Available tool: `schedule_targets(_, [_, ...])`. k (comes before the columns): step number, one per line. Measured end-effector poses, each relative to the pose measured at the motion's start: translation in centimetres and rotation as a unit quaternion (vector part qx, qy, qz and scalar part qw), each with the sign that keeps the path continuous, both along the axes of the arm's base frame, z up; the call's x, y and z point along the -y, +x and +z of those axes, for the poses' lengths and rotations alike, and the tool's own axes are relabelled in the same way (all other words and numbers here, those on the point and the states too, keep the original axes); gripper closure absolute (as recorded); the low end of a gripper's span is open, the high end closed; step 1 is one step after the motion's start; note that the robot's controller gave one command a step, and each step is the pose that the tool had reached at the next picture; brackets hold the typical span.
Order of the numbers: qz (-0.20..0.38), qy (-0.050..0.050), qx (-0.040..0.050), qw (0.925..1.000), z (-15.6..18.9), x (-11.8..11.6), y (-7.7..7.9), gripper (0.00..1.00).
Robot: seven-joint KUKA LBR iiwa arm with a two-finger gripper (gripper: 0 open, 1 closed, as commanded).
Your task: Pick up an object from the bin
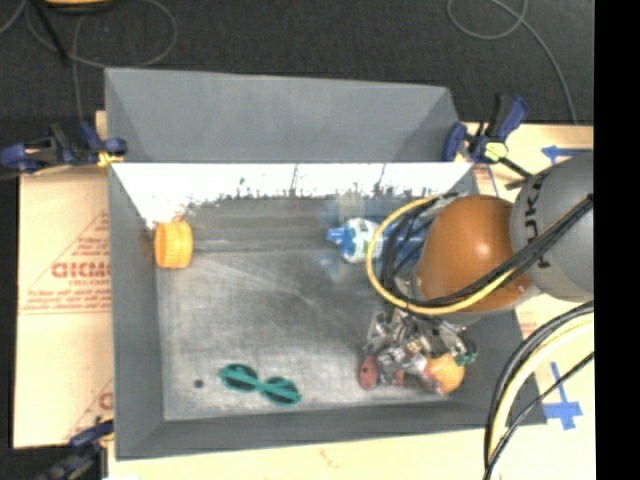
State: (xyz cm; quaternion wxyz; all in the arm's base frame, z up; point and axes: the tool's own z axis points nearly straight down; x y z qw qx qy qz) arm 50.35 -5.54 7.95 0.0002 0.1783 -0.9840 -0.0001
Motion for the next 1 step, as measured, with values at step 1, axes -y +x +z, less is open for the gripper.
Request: schedule_targets(1, [-0.019,-0.001,0.0062,0.9998,19.72,1.24,-0.22,1.00])
